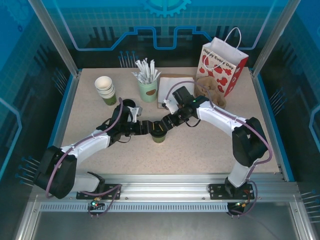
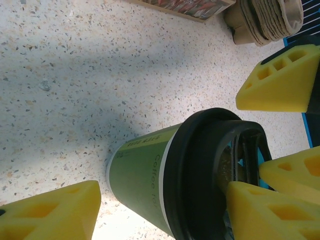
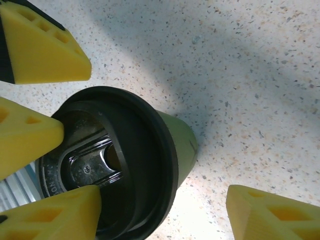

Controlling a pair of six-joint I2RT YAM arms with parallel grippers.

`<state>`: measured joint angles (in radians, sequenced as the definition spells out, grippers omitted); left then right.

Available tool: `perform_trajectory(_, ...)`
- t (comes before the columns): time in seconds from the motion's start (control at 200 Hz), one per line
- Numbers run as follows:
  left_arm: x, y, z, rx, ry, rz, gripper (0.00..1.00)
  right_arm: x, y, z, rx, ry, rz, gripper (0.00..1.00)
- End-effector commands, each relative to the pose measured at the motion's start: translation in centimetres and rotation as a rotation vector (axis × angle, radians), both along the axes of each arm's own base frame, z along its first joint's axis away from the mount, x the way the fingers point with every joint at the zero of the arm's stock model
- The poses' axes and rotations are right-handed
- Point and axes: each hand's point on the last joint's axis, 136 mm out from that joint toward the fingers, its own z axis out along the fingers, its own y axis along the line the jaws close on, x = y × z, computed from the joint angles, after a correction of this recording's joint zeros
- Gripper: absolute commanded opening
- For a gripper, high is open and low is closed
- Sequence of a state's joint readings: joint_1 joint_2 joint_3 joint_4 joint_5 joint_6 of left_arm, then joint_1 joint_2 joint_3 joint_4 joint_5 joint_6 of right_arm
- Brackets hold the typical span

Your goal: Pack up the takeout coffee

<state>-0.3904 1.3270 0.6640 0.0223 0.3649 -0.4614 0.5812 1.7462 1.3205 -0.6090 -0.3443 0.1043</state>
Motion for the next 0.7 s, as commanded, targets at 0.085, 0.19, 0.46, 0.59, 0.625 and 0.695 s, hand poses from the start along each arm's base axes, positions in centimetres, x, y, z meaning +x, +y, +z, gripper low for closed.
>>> perform_trajectory(0.085, -1.0, 0.5, -2.5, 0.049, 0.045, 0.000, 0.64, -0.3, -0.6, -3.2, -0.025, 0.060, -0.019, 0.60)
perform_trajectory(0.19, -0.7, 0.3, -1.6, 0.035, 0.032, -0.002, 0.63, -0.2, -0.5, -2.5, -0.016, 0.049, -0.017, 0.58)
perform_trajectory(0.46, 0.6, -0.5, 3.1, -0.053, -0.048, 0.024, 0.71, 0.3, 0.8, 2.6, 0.099, -0.011, -0.021, 0.66)
perform_trajectory(0.59, 0.7, -0.1, 4.4, -0.064, -0.077, 0.051, 0.75, 0.1, 0.0, 3.8, 0.127, -0.022, -0.043, 0.71)
perform_trajectory(0.625, 0.7, 0.0, 4.8, -0.066, -0.089, 0.057, 0.76, -0.1, -0.3, 3.8, 0.145, -0.011, -0.050, 0.73)
perform_trajectory(0.695, 0.5, 0.4, 5.3, -0.062, -0.109, 0.074, 0.78, -0.5, -0.6, 3.8, 0.189, 0.013, -0.069, 0.75)
